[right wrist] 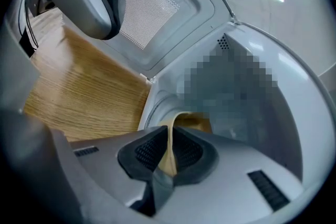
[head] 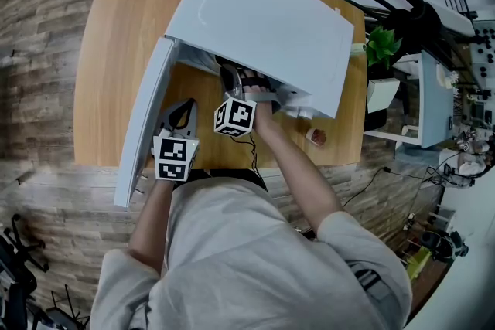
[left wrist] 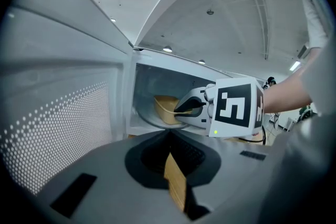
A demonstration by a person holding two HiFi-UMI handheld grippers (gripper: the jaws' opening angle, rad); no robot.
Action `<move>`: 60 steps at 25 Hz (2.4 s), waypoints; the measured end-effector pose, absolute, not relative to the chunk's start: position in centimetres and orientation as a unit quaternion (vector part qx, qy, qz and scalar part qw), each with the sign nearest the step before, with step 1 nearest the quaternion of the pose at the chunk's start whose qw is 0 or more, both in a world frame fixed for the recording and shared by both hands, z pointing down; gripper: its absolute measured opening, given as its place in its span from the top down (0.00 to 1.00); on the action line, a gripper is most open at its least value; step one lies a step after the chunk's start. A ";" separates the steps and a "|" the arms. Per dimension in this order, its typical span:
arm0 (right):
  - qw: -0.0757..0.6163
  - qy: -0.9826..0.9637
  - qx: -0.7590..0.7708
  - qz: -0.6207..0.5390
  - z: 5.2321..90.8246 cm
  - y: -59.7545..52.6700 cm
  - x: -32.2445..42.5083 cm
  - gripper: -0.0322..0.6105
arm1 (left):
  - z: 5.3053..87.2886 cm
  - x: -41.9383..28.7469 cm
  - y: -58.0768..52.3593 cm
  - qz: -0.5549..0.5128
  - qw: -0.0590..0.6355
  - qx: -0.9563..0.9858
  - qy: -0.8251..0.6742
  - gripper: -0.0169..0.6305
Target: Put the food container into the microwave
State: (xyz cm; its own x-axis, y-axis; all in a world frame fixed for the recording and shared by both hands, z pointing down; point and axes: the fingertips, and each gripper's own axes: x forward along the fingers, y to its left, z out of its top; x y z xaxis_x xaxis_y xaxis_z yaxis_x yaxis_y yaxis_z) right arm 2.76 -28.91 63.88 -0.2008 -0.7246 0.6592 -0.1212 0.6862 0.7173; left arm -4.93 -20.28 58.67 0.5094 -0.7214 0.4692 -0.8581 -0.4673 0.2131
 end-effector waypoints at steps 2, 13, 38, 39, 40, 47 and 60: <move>0.563 -0.724 0.292 -0.271 63.9 -29.1 2.9 0.89 | 58.7 -5.0 -20.3 0.159 0.216 0.841 -0.470 0.95; 0.566 -0.712 0.309 -0.277 63.9 -30.6 3.0 0.89 | 58.9 -5.1 -20.0 0.162 0.216 0.841 -0.468 0.95; 0.471 -0.780 0.395 -0.120 63.0 -28.9 3.1 0.76 | 59.0 -5.2 -19.8 0.167 0.218 0.839 -0.469 0.95; 0.465 -0.782 0.399 -0.112 62.9 -28.7 3.1 0.76 | 59.0 -5.2 -19.9 0.168 0.218 0.839 -0.469 0.95; 0.459 -0.785 0.403 -0.105 62.8 -28.6 3.2 0.75 | 59.0 -5.2 -19.9 0.168 0.220 0.839 -0.469 0.95; 0.400 -0.800 0.445 -0.032 61.6 -27.3 3.8 0.75 | 59.1 -5.2 -20.1 0.163 0.227 0.836 -0.473 0.95; 0.319 -0.817 0.476 0.066 60.6 -24.9 5.3 0.89 | 58.9 -3.7 -20.0 0.166 0.228 0.838 -0.467 0.95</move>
